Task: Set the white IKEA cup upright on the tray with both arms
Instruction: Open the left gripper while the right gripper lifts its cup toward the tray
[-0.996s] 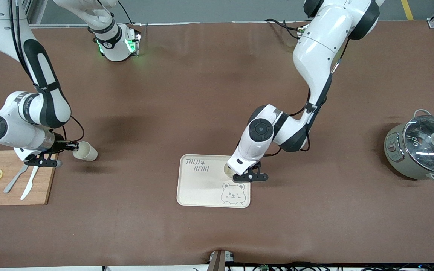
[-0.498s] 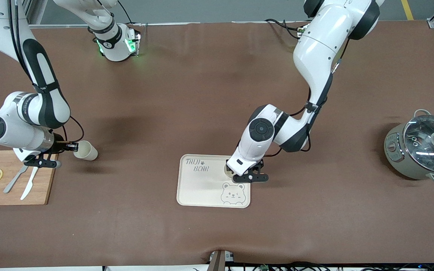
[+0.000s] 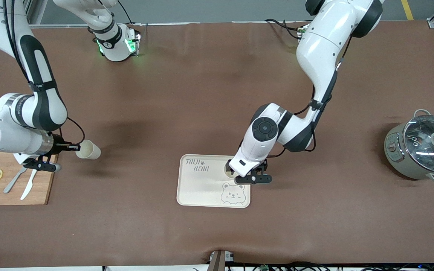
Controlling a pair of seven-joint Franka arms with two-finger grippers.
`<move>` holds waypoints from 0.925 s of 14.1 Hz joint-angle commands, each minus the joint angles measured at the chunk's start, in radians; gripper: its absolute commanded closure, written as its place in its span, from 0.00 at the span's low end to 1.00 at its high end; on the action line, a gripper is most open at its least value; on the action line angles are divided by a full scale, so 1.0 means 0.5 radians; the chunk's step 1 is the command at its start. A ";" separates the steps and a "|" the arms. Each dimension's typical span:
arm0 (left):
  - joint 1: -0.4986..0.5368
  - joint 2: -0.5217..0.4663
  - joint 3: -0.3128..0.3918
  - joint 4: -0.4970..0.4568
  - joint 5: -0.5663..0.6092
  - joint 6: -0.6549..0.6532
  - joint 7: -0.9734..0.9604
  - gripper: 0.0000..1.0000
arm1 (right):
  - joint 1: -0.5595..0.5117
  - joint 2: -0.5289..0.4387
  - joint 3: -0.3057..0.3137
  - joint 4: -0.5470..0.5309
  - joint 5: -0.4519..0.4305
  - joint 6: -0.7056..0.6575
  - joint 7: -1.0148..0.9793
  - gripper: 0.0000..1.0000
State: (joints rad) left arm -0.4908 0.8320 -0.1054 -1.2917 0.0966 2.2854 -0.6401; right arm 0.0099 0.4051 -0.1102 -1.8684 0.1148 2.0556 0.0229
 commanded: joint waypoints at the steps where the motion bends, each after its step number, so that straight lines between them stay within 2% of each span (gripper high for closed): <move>1: 0.058 -0.108 0.011 -0.024 0.058 -0.128 0.089 0.00 | 0.087 0.018 -0.004 0.135 0.095 -0.153 0.226 1.00; 3: 0.079 -0.151 0.008 -0.024 0.058 -0.205 0.151 0.00 | 0.173 0.021 -0.004 0.227 0.172 -0.224 0.401 1.00; 8: 0.187 -0.307 0.005 -0.055 0.058 -0.407 0.378 0.00 | 0.418 0.061 -0.004 0.362 0.206 -0.221 0.902 1.00; 10: 0.251 -0.390 0.002 -0.089 0.055 -0.527 0.531 0.00 | 0.498 0.080 -0.004 0.414 0.218 -0.218 1.064 1.00; 13: 0.368 -0.513 -0.010 -0.211 0.049 -0.546 0.709 0.00 | 0.520 0.129 -0.001 0.503 0.227 -0.221 1.196 1.00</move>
State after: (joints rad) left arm -0.3398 0.6453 -0.1012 -1.3160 0.0970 2.0178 -0.3299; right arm 0.2660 0.4335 -0.1031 -1.6772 0.2064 1.9640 0.5784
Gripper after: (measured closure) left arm 0.000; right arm 0.974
